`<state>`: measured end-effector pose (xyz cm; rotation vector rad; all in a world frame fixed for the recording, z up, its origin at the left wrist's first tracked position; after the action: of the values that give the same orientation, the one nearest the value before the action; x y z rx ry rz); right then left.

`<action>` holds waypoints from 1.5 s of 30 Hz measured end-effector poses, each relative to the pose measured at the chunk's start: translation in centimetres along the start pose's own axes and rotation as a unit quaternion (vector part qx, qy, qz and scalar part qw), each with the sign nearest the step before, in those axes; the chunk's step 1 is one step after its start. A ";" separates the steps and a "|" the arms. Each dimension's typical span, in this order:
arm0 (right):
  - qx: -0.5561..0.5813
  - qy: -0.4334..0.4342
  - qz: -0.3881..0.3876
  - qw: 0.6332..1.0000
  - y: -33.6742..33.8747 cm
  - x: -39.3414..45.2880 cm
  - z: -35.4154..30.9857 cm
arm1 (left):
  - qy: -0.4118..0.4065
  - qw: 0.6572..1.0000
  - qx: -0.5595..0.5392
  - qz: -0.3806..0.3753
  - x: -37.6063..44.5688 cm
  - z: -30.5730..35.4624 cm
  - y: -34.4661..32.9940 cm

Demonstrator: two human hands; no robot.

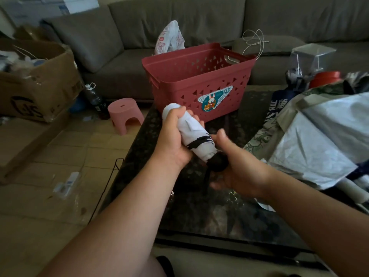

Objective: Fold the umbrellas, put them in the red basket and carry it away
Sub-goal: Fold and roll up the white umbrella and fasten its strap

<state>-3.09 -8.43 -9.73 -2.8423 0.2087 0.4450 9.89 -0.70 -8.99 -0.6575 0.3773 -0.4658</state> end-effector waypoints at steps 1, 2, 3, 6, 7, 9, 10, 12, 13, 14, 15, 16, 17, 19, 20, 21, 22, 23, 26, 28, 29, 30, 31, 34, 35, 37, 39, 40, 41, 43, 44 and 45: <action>0.035 -0.015 0.005 0.999 -0.1 -0.1 -0.3 | 0.016 1.000 0.008 -0.012 -0.3 -0.4 -0.4; 0.058 -0.016 0.010 0.998 -0.2 -0.1 -0.6 | 0.026 0.999 0.008 -0.027 -0.7 -0.6 -1.0; 0.076 -0.005 0.012 0.997 -0.2 -0.1 -1.1 | 0.031 0.999 0.005 -0.044 -1.0 -0.7 -1.5; 0.128 0.053 0.052 0.989 0.4 -0.1 -2.5 | 0.041 0.996 -0.015 -0.078 -1.4 -1.0 -2.4; 0.139 0.064 0.061 0.986 0.6 -0.2 -2.9 | 0.043 0.995 -0.024 -0.089 -1.5 -1.0 -2.5; 0.146 0.059 0.054 0.986 0.5 -0.3 -3.1 | 0.045 0.994 -0.025 -0.101 -1.4 -1.1 -2.5; 0.142 0.042 0.034 0.988 0.2 -0.3 -3.1 | 0.045 0.993 -0.017 -0.107 -1.6 -1.1 -2.7; 0.119 0.002 -0.026 0.992 -0.3 -0.4 -2.5 | 0.041 0.991 0.000 -0.125 -1.6 -1.0 -2.7; 0.108 -0.009 -0.052 0.993 -0.5 -0.3 -2.4 | 0.037 0.991 0.006 -0.131 -1.7 -0.8 -2.6; 0.112 -0.012 -0.062 0.992 -0.5 -0.2 -2.4 | 0.034 0.991 0.017 -0.130 -1.9 -0.4 -2.7; 0.126 -0.004 -0.050 0.991 -0.4 -0.1 -2.6 | 0.038 0.991 0.040 -0.125 -1.8 -0.2 -2.5; 0.125 0.021 -0.016 0.992 0.1 0.3 -2.8 | 0.043 0.989 0.067 -0.123 -1.7 0.1 -2.4; 0.089 0.060 0.039 0.993 0.8 0.7 -3.0 | 0.051 0.986 0.090 -0.133 -1.5 0.0 -2.3; -0.017 0.144 0.141 0.979 2.0 0.8 -3.4 | 0.055 0.983 0.106 -0.140 -1.1 -0.2 -2.1; -0.047 0.161 0.161 0.973 2.2 0.7 -3.4 | 0.052 0.983 0.115 -0.133 -1.2 -0.2 -2.1; -0.059 0.164 0.162 0.971 2.2 0.6 -3.3 | 0.051 0.983 0.125 -0.126 -1.2 -0.3 -2.1; -0.069 0.166 0.152 0.972 2.1 0.4 -3.1 | 0.057 0.982 0.131 -0.121 -1.3 -0.4 -2.2; -0.098 0.167 0.149 0.970 2.0 0.2 -2.9 | 0.060 0.983 0.133 -0.115 -1.3 -0.6 -2.3; -0.245 0.166 0.177 0.939 2.1 0.2 -2.3 | 0.036 0.987 0.120 -0.095 -1.4 -1.1 -2.4; -0.292 0.164 0.189 0.923 2.2 0.5 -1.9 | 0.002 0.989 0.133 -0.072 -1.4 -1.1 -2.2; -0.296 0.166 0.188 0.922 2.2 0.6 -1.8 | -0.013 0.987 0.143 -0.069 -1.3 -1.1 -2.1; -0.288 0.171 0.183 0.924 2.3 0.6 -1.7 | -0.023 0.986 0.149 -0.075 -1.4 -1.0 -2.2; -0.266 0.175 0.175 0.932 2.3 0.6 -1.8 | -0.032 0.985 0.151 -0.084 -1.4 -1.0 -2.2; -0.168 0.172 0.143 0.960 2.2 0.5 -2.2 | -0.046 0.979 0.160 -0.119 -1.7 -0.9 -2.4; -0.132 0.172 0.128 0.968 2.1 0.5 -2.3 | -0.050 0.977 0.162 -0.131 -1.8 -0.9 -2.5; -0.053 0.160 0.095 0.981 1.8 0.4 -2.5 | -0.051 0.974 0.165 -0.144 -2.0 -0.8 -2.7; 0.010 0.125 0.055 0.991 1.7 0.7 -2.5 | -0.050 0.972 0.169 -0.157 -2.0 -0.7 -2.7; 0.025 0.105 0.042 0.993 1.6 0.8 -2.4 | -0.050 0.969 0.174 -0.168 -2.1 -0.7 -2.7; 0.025 0.088 0.037 0.995 1.5 0.9 -2.3 | -0.050 0.965 0.185 -0.177 -2.0 -0.7 -2.7; -0.018 0.097 0.052 0.994 1.7 0.7 -2.6 | -0.053 0.957 0.214 -0.187 -2.0 -0.6 -2.7; -0.033 0.116 0.055 0.991 1.6 0.6 -2.7 | -0.053 0.956 0.214 -0.192 -2.0 -0.4 -2.6; -0.036 0.130 0.054 0.989 1.5 0.4 -2.9 | -0.052 0.959 0.197 -0.195 -2.1 -0.2 -2.7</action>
<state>-2.18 -10.68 -7.58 -2.9640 0.4041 0.1008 7.29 -1.57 -7.02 -0.3622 0.0447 -0.8531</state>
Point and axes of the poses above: each hand's wrist, its own x-axis towards the middle knuckle, its own y-axis out of the back of the hand, z = x × y, the point moved 4 cm from there along x, towards the middle knuckle, and after that the axes turned 2 degrees about -z, right-handed, at the moved point
